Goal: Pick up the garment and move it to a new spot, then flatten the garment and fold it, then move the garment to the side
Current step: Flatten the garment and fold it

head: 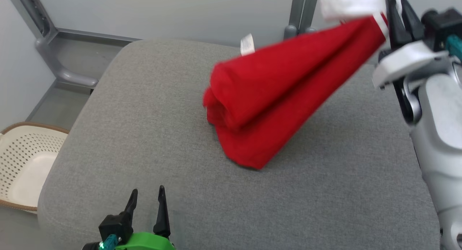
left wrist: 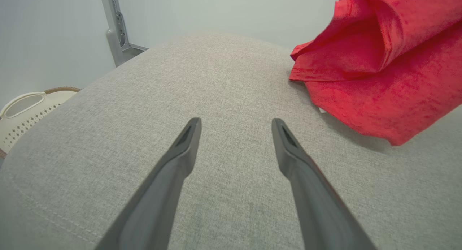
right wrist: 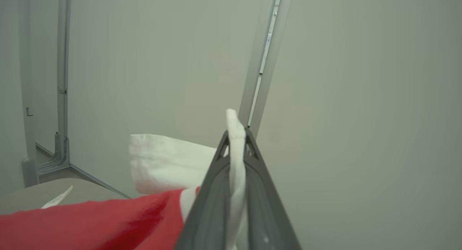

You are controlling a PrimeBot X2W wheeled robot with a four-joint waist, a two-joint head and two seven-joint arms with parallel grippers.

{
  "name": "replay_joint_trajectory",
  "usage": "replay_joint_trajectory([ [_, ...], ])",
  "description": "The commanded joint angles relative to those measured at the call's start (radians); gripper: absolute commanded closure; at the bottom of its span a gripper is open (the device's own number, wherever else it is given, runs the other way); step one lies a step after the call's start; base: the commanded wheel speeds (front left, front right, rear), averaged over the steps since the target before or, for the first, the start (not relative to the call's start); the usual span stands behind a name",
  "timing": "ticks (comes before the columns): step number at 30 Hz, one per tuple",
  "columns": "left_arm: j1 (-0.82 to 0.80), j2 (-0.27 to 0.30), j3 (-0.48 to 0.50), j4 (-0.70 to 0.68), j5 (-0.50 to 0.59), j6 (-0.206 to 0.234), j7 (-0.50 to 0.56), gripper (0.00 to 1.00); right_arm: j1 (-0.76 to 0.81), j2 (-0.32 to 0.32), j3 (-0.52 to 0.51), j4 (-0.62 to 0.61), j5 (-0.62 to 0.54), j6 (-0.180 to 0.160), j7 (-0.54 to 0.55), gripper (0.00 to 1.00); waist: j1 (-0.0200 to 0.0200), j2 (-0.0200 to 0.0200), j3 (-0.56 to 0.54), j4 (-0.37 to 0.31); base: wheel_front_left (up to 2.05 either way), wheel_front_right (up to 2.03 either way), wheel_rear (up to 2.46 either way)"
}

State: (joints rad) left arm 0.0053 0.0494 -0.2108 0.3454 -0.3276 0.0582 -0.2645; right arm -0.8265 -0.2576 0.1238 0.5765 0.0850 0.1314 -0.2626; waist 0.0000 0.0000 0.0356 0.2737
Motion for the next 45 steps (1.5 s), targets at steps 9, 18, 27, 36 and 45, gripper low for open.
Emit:
replay_joint_trajectory([
  [9, -0.075, 0.003, -0.013, 0.013, 0.035, -0.029, 0.001, 0.0, 0.354, 0.057, -0.274, 0.181, -0.03, -0.001, -0.004, 0.0, 0.0, 0.0, 0.086, -0.072, 0.0, 0.0, 0.0],
  [18, -0.133, 0.003, -0.059, 0.003, -0.003, -0.055, 0.001, 0.0, 0.455, 0.167, -0.328, 0.021, -0.087, -0.001, -0.003, 0.0, 0.0, 0.0, 0.079, -0.16, 0.0, 0.0, 0.0],
  [27, -0.305, 0.003, -0.185, 0.088, -0.19, -0.075, 0.001, 0.0, 0.454, 0.2, -0.251, -0.081, -0.064, -0.001, -0.003, 0.0, 0.0, 0.0, 0.116, -0.272, 0.0, 0.0, 0.0],
  [36, -0.515, 0.004, -0.253, 0.303, -0.336, -0.061, 0.001, 0.0, 0.465, 0.206, -0.203, -0.099, -0.044, -0.001, -0.003, 0.0, 0.0, 0.0, 0.151, -0.355, 0.0, 0.0, 0.0],
  [45, -0.636, 0.004, -0.324, 0.555, -0.471, -0.036, 0.001, 0.0, 0.452, 0.206, -0.195, -0.094, -0.026, -0.001, -0.003, 0.0, 0.0, 0.0, 0.158, -0.374, 0.0, 0.0, 0.0],
])
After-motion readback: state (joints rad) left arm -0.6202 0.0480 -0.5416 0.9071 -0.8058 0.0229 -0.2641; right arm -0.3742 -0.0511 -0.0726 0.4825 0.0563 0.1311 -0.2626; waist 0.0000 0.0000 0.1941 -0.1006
